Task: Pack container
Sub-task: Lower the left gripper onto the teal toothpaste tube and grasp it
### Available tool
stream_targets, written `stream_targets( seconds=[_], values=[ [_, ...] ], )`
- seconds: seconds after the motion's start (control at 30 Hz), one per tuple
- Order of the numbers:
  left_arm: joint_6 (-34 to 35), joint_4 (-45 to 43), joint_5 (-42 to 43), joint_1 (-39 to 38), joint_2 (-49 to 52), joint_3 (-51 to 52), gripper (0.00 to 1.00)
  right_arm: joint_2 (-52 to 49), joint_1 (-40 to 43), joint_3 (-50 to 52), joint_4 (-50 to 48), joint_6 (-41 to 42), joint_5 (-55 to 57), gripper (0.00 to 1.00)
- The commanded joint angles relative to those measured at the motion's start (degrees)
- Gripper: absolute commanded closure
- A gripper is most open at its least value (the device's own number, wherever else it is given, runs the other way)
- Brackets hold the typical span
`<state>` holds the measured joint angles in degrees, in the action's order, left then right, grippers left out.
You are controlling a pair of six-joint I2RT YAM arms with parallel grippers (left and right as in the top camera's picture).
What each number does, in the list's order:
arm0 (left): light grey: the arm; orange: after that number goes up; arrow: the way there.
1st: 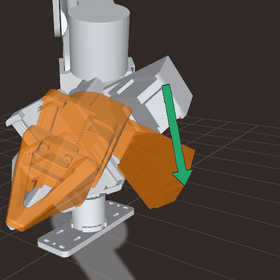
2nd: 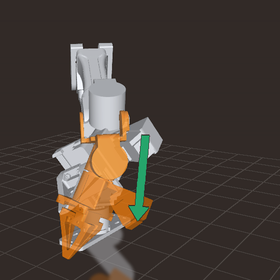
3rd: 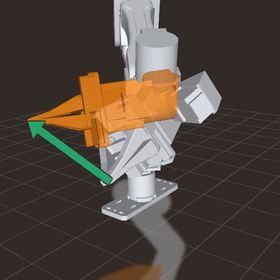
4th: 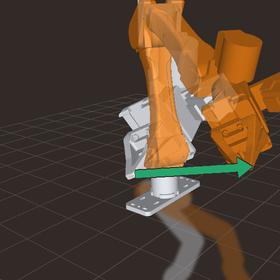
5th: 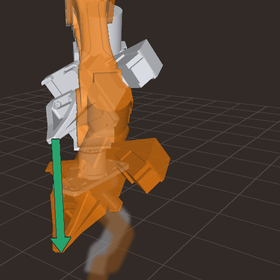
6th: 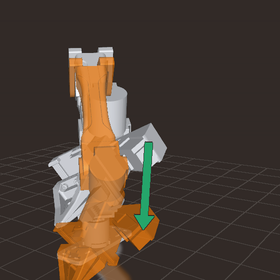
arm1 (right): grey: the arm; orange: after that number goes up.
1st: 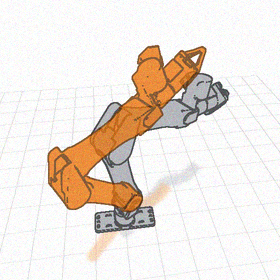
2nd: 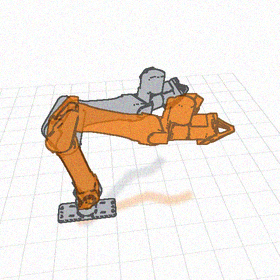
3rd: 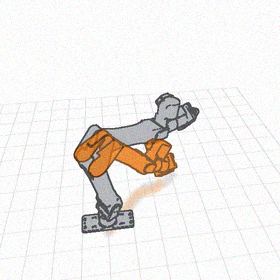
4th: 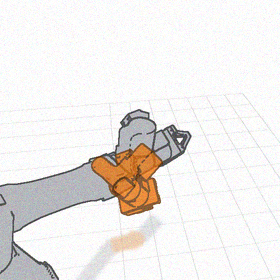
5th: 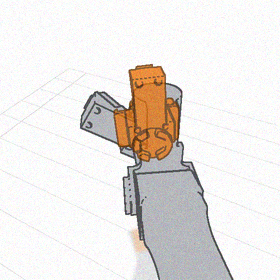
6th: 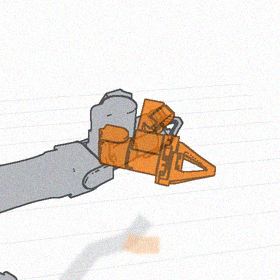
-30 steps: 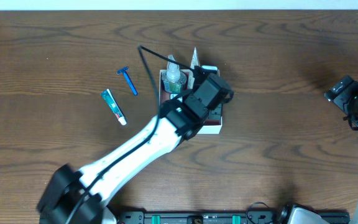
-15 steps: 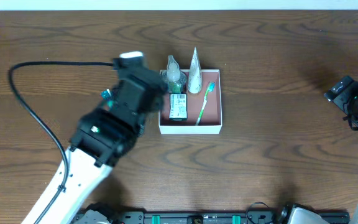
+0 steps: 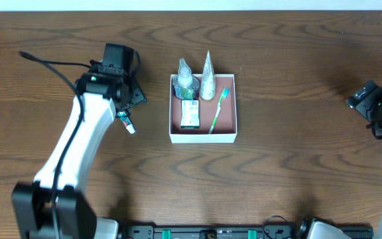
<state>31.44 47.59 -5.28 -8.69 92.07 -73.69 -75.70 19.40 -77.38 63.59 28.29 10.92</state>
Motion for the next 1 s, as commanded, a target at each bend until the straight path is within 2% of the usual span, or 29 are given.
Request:
stream_targets(
  seconds=[0.0, 0.43, 0.97],
  values=[
    [-2.7, 0.3, 6.4, 2.3, 4.6, -0.7, 0.38, -0.1, 0.5, -0.1, 0.1, 0.8, 0.2, 0.01],
    [-6.2, 0.0, 12.4, 11.7, 14.4, -0.7, 0.39, -0.1, 0.5, -0.1, 0.1, 0.8, 0.2, 0.01],
    [-8.7, -1.0, 12.4, 11.6, 22.0, -0.7, 0.39, -0.1, 0.5, -0.1, 0.1, 0.8, 0.2, 0.01]
  ],
)
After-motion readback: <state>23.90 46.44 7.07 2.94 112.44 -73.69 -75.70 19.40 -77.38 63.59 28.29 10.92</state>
